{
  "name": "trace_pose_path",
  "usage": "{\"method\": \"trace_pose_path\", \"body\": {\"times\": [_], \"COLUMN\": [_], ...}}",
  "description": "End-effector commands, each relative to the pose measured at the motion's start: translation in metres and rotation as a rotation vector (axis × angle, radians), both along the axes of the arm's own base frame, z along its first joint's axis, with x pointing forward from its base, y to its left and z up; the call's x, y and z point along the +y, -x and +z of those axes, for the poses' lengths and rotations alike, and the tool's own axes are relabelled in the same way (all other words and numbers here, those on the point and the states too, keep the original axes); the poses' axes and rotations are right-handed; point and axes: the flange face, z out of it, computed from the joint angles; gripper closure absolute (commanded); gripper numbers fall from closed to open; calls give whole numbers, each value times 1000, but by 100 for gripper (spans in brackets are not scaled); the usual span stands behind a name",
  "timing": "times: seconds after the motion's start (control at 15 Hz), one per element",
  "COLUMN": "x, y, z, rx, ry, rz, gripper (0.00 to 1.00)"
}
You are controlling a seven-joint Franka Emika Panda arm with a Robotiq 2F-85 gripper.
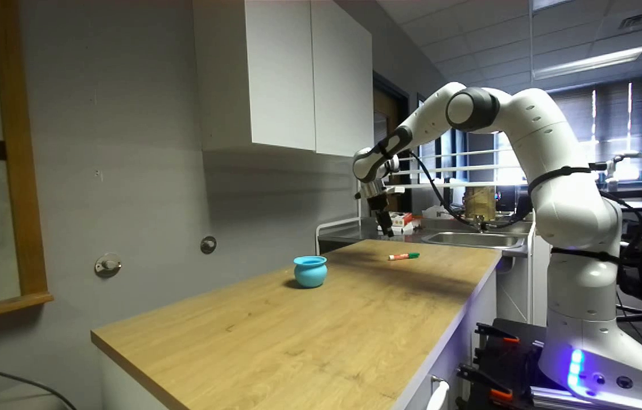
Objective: Put the marker inside the blue container
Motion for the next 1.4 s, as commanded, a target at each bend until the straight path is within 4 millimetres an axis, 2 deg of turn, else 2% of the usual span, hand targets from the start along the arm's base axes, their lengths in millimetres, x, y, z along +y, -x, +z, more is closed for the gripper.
{"method": "trace_pose_path", "body": {"times": [0.0, 0.47, 1.07, 1.33], "x": [-15, -33, -37, -39], "y": [-9, 9, 10, 6], "z": [-25, -74, -98, -99], "rx": [26, 106, 121, 105], "ry": [-35, -93, -120, -103], "rz": [16, -20, -42, -39], "gripper": [0, 0, 0, 0]}}
